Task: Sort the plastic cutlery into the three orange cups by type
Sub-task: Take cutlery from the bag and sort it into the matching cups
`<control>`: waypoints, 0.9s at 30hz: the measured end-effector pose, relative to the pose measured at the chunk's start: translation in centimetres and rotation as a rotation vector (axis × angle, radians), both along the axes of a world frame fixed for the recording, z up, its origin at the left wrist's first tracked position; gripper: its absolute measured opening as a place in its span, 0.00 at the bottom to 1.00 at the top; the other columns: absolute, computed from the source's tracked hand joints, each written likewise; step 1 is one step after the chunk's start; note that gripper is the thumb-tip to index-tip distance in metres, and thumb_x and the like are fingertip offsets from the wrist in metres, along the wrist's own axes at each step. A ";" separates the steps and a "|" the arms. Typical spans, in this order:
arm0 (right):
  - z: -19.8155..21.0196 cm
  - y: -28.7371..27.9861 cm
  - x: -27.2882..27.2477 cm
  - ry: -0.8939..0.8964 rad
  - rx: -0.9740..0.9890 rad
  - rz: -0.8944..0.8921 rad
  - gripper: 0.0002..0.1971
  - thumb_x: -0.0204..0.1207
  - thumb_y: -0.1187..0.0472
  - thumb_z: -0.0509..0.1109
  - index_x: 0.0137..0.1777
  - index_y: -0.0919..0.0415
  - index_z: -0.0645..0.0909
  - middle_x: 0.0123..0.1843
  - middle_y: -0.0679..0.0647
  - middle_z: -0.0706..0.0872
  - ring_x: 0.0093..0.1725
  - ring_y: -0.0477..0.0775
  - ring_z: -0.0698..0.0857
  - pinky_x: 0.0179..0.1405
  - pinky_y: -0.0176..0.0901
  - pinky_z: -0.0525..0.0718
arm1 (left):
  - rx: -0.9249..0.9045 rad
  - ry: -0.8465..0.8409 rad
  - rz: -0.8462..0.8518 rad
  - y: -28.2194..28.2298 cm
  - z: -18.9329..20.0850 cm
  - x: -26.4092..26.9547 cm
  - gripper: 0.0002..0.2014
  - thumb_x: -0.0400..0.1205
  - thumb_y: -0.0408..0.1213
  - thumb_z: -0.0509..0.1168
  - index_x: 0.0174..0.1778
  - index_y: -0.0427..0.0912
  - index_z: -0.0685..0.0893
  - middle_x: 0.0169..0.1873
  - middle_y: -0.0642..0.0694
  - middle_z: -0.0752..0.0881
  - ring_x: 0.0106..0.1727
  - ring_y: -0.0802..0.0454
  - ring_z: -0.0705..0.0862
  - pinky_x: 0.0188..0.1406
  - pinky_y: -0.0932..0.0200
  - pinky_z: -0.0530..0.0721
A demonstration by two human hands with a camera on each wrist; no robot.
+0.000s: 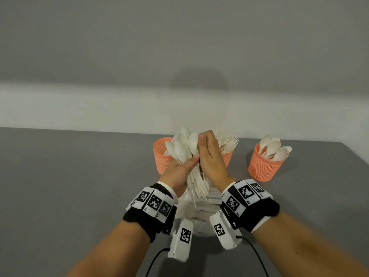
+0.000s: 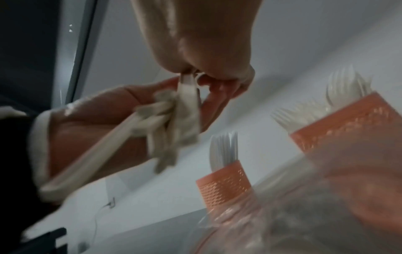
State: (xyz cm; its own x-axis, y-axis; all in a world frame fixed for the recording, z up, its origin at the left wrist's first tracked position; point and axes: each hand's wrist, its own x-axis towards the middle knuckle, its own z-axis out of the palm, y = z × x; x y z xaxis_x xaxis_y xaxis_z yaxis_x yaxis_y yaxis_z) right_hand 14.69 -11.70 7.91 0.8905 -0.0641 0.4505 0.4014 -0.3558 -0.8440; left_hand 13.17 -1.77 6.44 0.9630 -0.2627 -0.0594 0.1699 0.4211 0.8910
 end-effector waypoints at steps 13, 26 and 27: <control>-0.2 -0.9 -2.6 0.600 0.382 0.372 0.27 0.72 0.49 0.71 0.70 0.50 0.67 0.62 0.51 0.82 0.60 0.46 0.83 0.53 0.39 0.83 | 0.556 -0.241 0.169 -1.3 0.1 0.0 0.17 0.79 0.23 0.63 0.65 0.33 0.77 0.54 0.41 0.84 0.56 0.46 0.83 0.50 0.61 0.84; -0.3 -6.1 -2.5 0.488 0.637 0.195 0.16 0.77 0.66 0.68 0.65 0.63 0.76 0.54 0.62 0.87 0.54 0.57 0.87 0.44 0.42 0.88 | 1.634 -0.980 0.071 -5.1 0.6 -1.0 0.40 0.68 0.63 0.44 0.68 0.40 0.76 0.62 0.43 0.77 0.61 0.42 0.76 0.56 0.46 0.74; 0.0 -7.0 -2.7 0.480 0.613 0.195 0.14 0.77 0.66 0.68 0.62 0.65 0.77 0.47 0.60 0.87 0.45 0.56 0.87 0.36 0.39 0.87 | 1.602 -0.943 -0.048 -5.5 1.2 -0.9 0.43 0.66 0.66 0.41 0.70 0.43 0.73 0.66 0.45 0.72 0.66 0.45 0.71 0.62 0.47 0.70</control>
State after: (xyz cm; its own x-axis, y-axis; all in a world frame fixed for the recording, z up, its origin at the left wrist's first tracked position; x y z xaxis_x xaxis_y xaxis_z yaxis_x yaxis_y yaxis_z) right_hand 11.96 -18.65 7.87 0.9988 0.0012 -0.0492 -0.0477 0.2658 -0.9628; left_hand 12.30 -7.31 7.66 0.8154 -0.5284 0.2365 -0.5712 -0.8009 0.1796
